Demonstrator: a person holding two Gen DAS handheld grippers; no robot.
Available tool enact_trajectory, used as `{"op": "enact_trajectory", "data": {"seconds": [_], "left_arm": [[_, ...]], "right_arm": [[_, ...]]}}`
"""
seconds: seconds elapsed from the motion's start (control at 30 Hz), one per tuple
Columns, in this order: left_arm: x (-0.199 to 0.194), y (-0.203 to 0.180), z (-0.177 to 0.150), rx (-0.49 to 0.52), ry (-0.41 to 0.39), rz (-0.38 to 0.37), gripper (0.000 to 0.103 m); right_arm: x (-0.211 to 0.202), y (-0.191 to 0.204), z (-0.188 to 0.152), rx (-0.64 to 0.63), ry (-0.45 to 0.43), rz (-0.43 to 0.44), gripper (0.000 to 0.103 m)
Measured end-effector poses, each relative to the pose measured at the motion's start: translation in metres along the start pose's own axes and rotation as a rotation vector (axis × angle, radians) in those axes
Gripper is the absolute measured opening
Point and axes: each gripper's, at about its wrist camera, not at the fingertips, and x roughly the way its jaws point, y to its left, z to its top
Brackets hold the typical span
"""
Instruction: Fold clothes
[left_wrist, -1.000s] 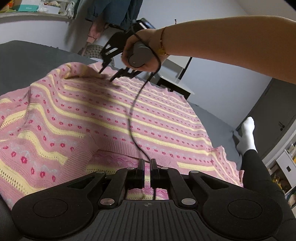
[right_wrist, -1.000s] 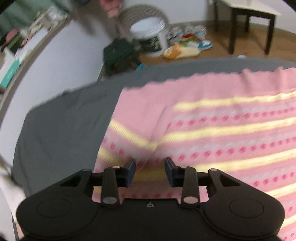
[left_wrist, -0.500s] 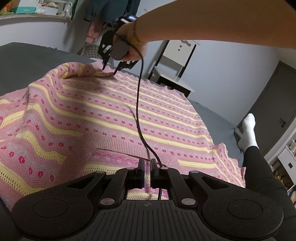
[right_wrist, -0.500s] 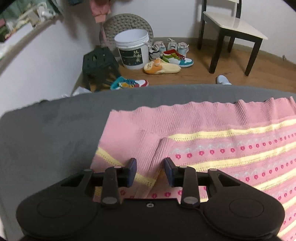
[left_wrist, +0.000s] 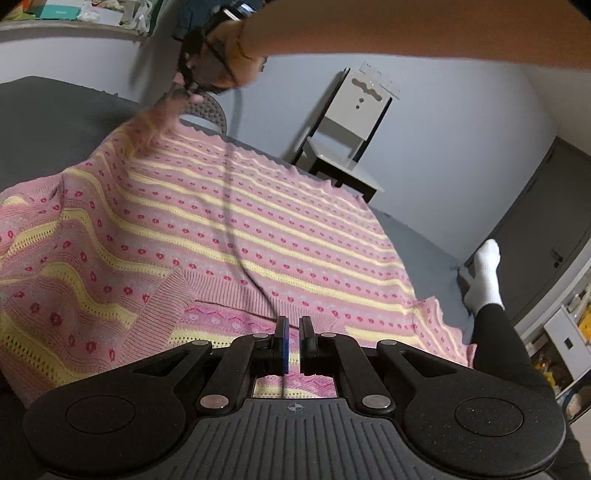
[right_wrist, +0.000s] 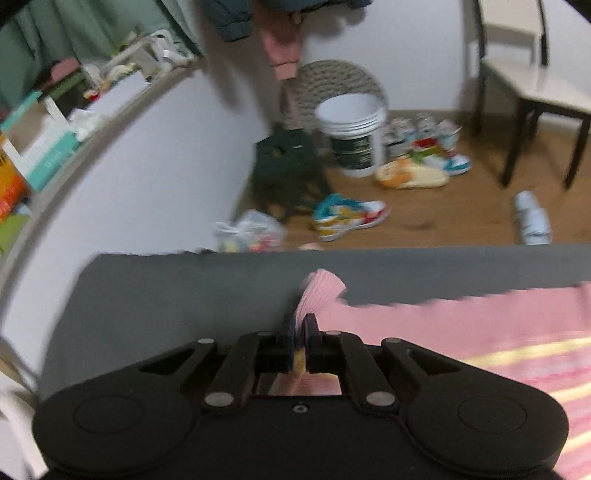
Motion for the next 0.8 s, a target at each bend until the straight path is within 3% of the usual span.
{"op": "enact_trajectory", "data": {"seconds": [0.17,0.3,0.37,0.43,0.47,0.5,0.57,0.67,0.8], "left_arm": [[0.001,0.012,0.0,-0.055,0.01,0.013,0.002],[0.002,0.029,-0.001,-0.12,0.015,0.052,0.002],[0.002,0.036,-0.002,-0.143,0.009,0.076,0.002],[0.002,0.041,-0.001,-0.17,-0.003,0.094,0.002],[0.001,0.043,-0.001,-0.184,-0.017,0.102,0.002],[-0.002,0.045,0.0,-0.197,-0.034,0.112,0.002],[-0.007,0.047,0.001,-0.203,-0.074,0.144,0.002],[-0.015,0.049,0.006,-0.209,-0.142,0.198,0.002],[-0.031,0.056,0.016,-0.231,-0.257,0.302,0.002]], "right_arm": [[0.052,0.034,0.017,0.041,0.021,-0.007,0.005],[0.08,0.035,0.006,0.059,0.022,-0.086,0.005],[0.086,0.03,-0.001,0.058,0.016,-0.073,0.004],[0.086,0.028,-0.003,0.058,0.02,-0.033,0.013],[0.082,0.027,-0.002,0.059,0.024,-0.001,0.03],[0.074,0.028,-0.002,0.056,0.015,0.047,0.039],[0.051,0.029,-0.002,0.031,0.008,0.131,0.043],[0.01,0.028,-0.011,-0.031,0.011,0.23,0.064],[-0.058,0.001,-0.054,-0.141,0.013,0.359,0.068]]}}
